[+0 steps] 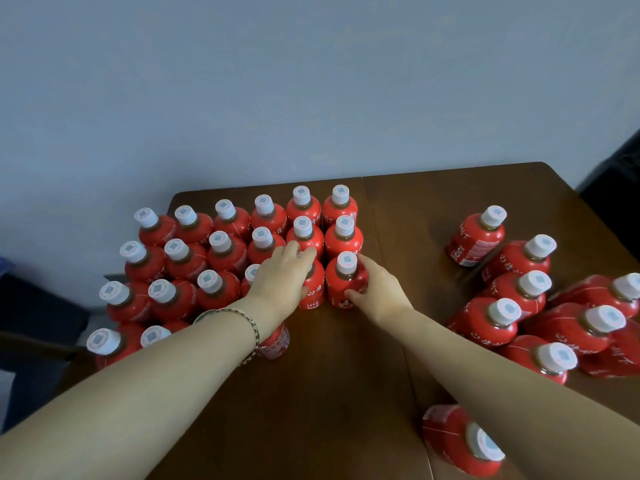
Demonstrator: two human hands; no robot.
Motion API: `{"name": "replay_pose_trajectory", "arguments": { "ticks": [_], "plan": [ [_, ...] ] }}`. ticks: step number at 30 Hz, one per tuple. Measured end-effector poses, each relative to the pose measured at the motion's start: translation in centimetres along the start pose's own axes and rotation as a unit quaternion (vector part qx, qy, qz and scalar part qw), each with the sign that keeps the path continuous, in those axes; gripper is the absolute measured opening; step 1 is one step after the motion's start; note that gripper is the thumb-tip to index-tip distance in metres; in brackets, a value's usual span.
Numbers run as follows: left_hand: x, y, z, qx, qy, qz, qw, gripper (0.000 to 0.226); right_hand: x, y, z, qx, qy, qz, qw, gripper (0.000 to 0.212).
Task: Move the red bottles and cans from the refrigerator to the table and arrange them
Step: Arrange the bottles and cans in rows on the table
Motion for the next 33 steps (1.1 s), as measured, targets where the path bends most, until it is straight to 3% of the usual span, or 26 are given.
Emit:
{"name": "replay_pose_trajectory", "arguments": {
  "ticks": [3,11,15,18,20,22,24,27,30,33],
  "plan": [
    [0.0,-0.8,0.1,0.030,0.021,-0.002,0.999,0.062,0.3,-0.7,0.8,0.001,-0.035,-0.003,0.999,0.071],
    [-0.3,-1.3,-0.3,-0.024,0.047,0.028,0.998,0.064,0.5,-1.5,0.4,0.021,-0.052,0.026,0.998,0.066],
    [0.2,-1.3,-0.4,-0.006,0.072,0.014,0.997,0.060,0.0,-1.7,0.3,-0.042,-0.065,-0.096,0.992,0.077],
    [0.1,-0.9,0.5,0.047,0.084,-0.006,0.995,0.061,-2.0,0.4,0.8,-0.093,-0.076,-0.143,0.982,0.061],
    [-0.6,-0.2,1.6,0.077,0.083,0.000,0.994,0.066,-3.7,2.4,0.9,-0.115,-0.072,-0.130,0.982,0.045],
    [-1.7,1.2,3.9,0.065,0.046,0.025,0.996,0.067,-5.5,4.9,0.9,-0.124,-0.065,-0.103,0.985,0.036],
    [-3.1,2.2,7.8,0.024,-0.043,0.031,0.998,0.052,-7.9,7.8,1.3,-0.145,-0.069,-0.071,0.985,0.032],
    [-5.4,2.5,13.3,-0.027,-0.160,-0.049,0.985,0.028,-10.8,12.0,2.8,-0.192,-0.094,-0.015,0.977,0.029],
    [-6.8,1.6,18.1,-0.028,-0.194,-0.118,0.973,0.026,-13.3,15.8,5.1,-0.281,-0.126,0.008,0.951,0.030],
    [-6.8,0.6,22.0,-0.033,-0.204,-0.123,0.971,0.038,-14.4,16.9,7.7,-0.321,-0.155,-0.041,0.933,0.033]
  ]
}}
Point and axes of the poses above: each hand's wrist, its own x-axis towards the middle knuckle, its own y-axis out of the back of the hand, z = x × y, the point moved 8 cm from there along x, towards the middle knuckle, and after that the axes turned 14 degrees about y, right-handed, at the moved point
